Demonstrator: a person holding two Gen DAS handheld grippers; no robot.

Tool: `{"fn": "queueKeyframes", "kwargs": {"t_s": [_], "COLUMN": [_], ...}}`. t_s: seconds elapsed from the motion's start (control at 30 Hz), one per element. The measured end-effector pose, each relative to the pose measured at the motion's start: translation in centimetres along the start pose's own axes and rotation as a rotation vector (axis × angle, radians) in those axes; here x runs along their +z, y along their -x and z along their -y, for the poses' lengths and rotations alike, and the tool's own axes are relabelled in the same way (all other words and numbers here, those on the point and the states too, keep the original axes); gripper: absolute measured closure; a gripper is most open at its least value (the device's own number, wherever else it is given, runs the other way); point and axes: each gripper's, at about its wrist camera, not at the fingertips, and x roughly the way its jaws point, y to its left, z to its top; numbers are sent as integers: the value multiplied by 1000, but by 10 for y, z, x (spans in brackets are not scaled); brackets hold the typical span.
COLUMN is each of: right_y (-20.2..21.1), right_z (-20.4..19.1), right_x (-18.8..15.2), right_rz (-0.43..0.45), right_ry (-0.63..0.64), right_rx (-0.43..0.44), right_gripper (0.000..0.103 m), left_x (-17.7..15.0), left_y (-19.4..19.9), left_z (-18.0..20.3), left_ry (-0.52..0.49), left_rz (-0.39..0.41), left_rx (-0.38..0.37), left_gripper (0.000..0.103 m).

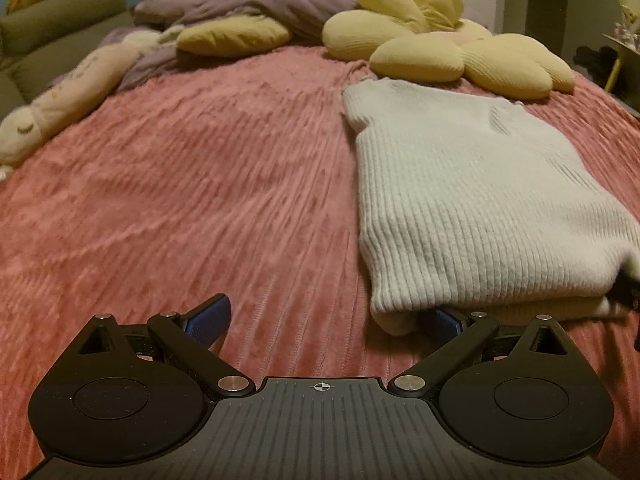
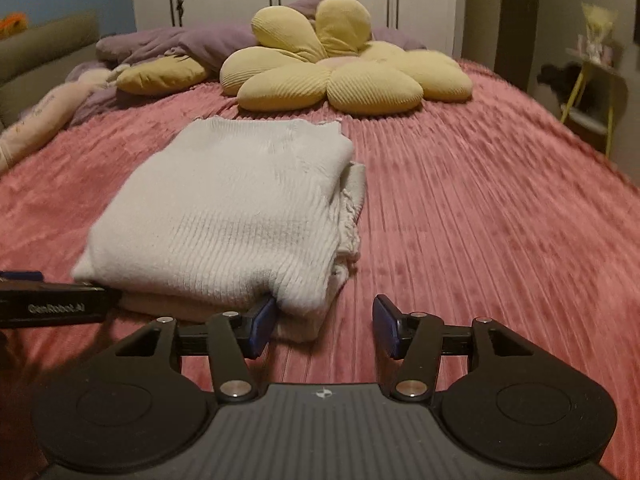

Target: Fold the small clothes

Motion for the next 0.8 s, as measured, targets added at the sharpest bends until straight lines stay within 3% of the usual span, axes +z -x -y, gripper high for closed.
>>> {"fn": "queueKeyframes", "kwargs": {"t_s": [0.13,0.4,0.57,0.63,0.67,0.77,0.8], "right_y": [2,11,4,0,-3,-5,-3], "right_z": [-16,-15,-25,-25,-24,-18,-15], "right_x": [-5,-16,-9,-6,-5,1,3], "right_rz": [39,45,85,96,84,65,71], "right_ry": [173,210,250,232,215,131,99], "right_rx": [-33,-3,-36,-22,1,40,43], "right_gripper": [41,39,40,48,62,86,87], "left_x": [2,0,0,1,1,3,4], "left_y": [2,0,-2,-1,-1,4,5], "left_z": [-9,-11,-12,-14,-14,-15,-16], "left_ry": [24,41,30,35,35,22,14], "left_rz": [-1,-9,-10,-5,-3,18,21], "left_rx": [-15,-18,-26,-25,-22,2,5], "left_gripper": [1,1,1,1,1,1,1]}}
